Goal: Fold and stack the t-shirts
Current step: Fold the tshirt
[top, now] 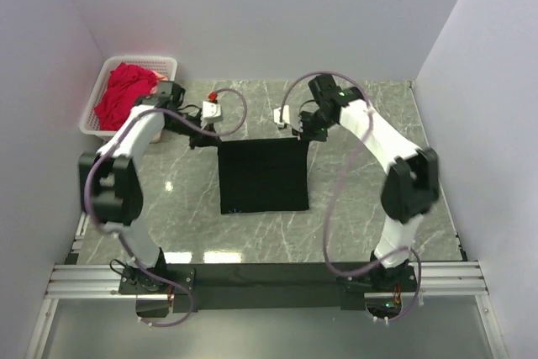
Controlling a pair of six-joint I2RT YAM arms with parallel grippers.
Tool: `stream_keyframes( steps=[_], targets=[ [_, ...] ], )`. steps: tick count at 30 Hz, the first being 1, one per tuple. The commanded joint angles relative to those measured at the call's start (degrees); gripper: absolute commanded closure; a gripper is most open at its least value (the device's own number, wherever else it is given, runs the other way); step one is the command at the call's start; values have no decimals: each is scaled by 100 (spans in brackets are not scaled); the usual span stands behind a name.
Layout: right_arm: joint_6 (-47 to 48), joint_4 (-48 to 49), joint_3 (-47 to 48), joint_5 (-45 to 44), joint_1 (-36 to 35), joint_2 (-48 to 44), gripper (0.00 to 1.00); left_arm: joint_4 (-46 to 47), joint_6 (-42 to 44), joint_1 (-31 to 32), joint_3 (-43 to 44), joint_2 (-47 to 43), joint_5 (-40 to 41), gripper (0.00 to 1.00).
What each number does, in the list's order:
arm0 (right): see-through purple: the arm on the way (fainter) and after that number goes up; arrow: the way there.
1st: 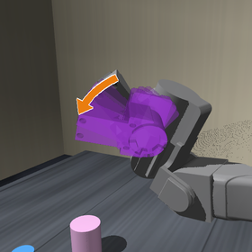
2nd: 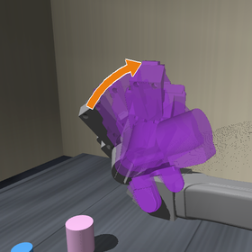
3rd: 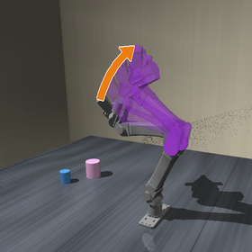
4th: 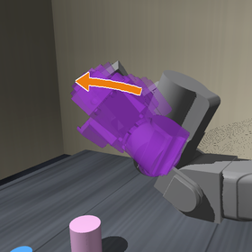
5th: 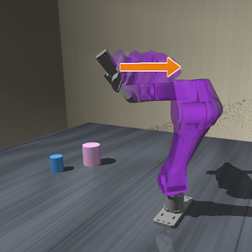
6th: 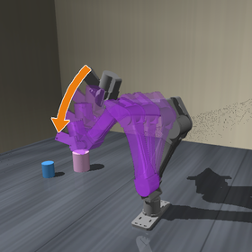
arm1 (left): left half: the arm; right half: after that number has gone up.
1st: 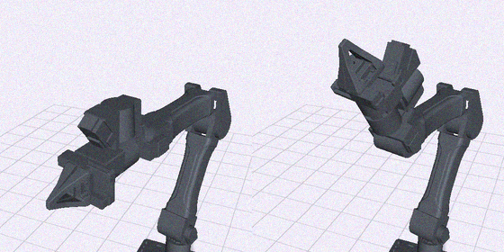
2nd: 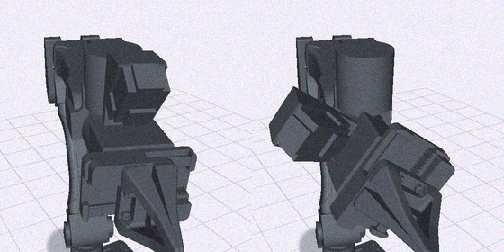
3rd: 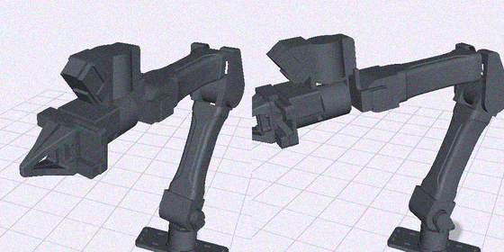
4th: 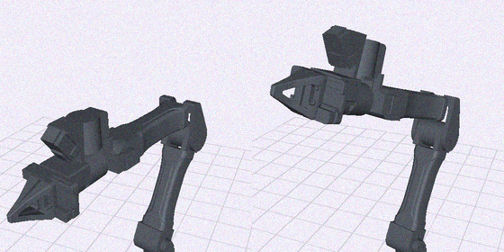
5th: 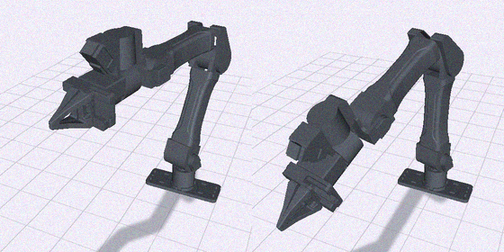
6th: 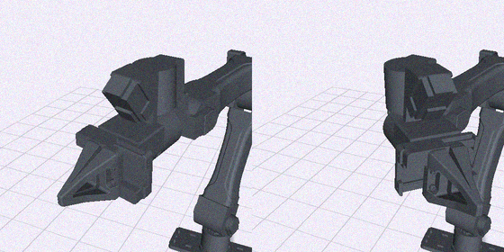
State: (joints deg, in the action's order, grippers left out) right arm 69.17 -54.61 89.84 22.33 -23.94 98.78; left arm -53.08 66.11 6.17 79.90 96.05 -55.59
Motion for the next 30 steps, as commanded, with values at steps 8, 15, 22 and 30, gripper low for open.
stream_keyframes(
  steps=[8, 15, 22, 30],
  targets=[
    [-831, 601, 2764, -422, 408, 2777, 61, 519, -1504, -187, 2178, 2830, 716, 80],
    [-2555, -102, 3954, -299, 584, 2779, 52, 438, -1723, -327, 1978, 2349, 549, 44],
    [-4715, -428, 2767, 1008, 584, 1978, 54, 1238, -4129, -407, 1476, 1557, 270, 45],
    [-6300, 353, 1549, 3189, 689, 2066, 57, 3381, -7722, -3, 229, 1302, -330, 47]
  ],
)
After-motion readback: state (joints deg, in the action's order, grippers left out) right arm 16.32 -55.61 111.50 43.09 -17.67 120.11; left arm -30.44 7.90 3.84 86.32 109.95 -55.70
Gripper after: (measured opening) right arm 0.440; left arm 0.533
